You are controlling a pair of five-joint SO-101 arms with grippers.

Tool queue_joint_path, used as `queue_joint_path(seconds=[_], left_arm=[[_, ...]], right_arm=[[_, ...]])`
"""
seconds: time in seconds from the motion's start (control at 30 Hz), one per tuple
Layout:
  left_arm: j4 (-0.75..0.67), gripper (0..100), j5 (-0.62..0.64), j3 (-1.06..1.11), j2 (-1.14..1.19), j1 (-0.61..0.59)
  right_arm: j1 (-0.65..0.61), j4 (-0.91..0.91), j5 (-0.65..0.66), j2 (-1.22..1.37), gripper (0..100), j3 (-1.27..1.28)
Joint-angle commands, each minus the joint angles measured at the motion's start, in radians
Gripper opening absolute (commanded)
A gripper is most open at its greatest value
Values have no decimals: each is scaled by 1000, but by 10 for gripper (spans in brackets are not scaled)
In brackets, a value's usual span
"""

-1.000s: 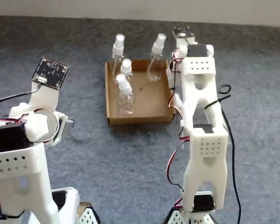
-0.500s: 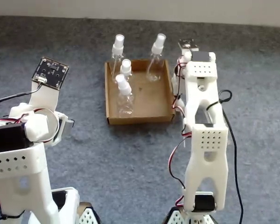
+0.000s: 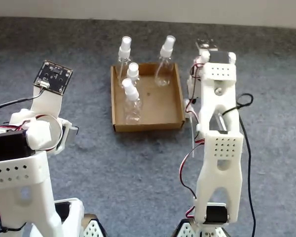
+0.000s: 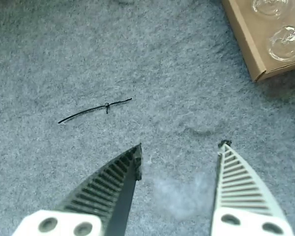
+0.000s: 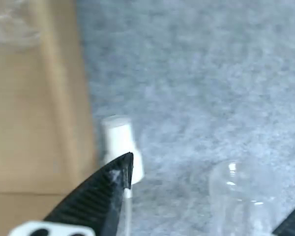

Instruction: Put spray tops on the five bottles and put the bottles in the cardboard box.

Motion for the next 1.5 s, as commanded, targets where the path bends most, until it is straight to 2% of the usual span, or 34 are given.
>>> queue_joint_path(seconds=[0.0, 0.2, 0.63, 0.87, 1.13, 1.3, 1.47], left_arm=[[-11, 235, 11, -12, 2, -16], [-11, 235, 9, -12, 2, -16], [-11, 235, 9, -12, 2, -16], [-11, 235, 11, -12, 2, -15], [-11, 235, 14, -12, 2, -13], [-11, 235, 14, -12, 2, -15], [-15, 235, 11, -12, 2, -16]], right_arm=[[-68, 39, 0, -62, 443, -94], [-73, 39, 0, -15, 443, -25], [-59, 21, 0, 173, 443, -62], [-8, 19, -8, 202, 437, -62], [-15, 12, -8, 186, 237, -79], [-16, 22, -8, 177, 146, -209], [-7, 54, -8, 177, 0, -346]])
